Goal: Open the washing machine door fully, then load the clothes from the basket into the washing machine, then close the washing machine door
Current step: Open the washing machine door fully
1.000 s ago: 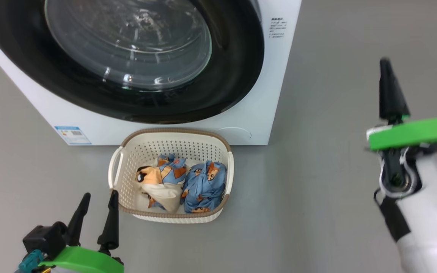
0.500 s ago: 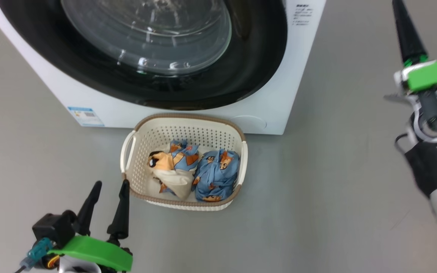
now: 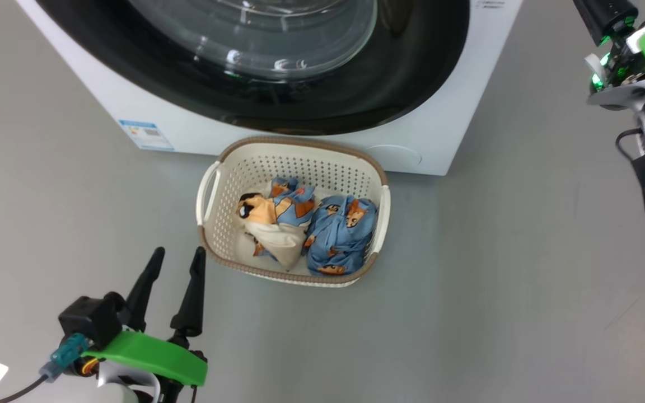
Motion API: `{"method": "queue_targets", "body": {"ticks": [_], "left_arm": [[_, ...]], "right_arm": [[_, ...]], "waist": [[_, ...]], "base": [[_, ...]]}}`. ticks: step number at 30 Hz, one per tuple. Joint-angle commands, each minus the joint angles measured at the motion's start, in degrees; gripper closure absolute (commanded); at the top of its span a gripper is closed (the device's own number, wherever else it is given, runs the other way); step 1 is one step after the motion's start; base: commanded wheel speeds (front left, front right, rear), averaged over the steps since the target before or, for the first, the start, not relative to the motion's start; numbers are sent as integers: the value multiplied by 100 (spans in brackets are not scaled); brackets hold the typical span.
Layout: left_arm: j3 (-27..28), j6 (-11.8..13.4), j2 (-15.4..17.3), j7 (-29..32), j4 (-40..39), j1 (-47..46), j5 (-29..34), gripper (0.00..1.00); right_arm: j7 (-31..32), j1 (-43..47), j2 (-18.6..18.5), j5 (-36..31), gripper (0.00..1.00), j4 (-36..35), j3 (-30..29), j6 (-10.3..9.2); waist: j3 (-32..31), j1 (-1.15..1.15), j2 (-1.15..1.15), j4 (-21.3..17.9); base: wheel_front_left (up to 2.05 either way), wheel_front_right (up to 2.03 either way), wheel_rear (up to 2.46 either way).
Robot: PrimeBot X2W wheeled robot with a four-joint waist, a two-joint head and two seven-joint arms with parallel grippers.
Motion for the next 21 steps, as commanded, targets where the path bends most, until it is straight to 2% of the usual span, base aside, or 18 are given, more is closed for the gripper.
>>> {"method": "queue_targets", "body": {"ticks": [1,6,21], "left_arm": [[152,-9,126,-37,-145,-202,-31,0],[61,-9,122,-37,-187,-321,-57,0],[-101,-9,80,-37,-459,-687,-81,0]], "right_arm": [[156,-170,-56,99,100,-53,-28,9],[638,-486,-168,198,100,202,-116,9],[1151,-1327,-176,-33,100,671,-26,9]], "waist": [[102,0,0,93],[302,0,0,200],[902,0,0,446]], "base": [[0,0,0],[0,0,0],[0,0,0]]}}
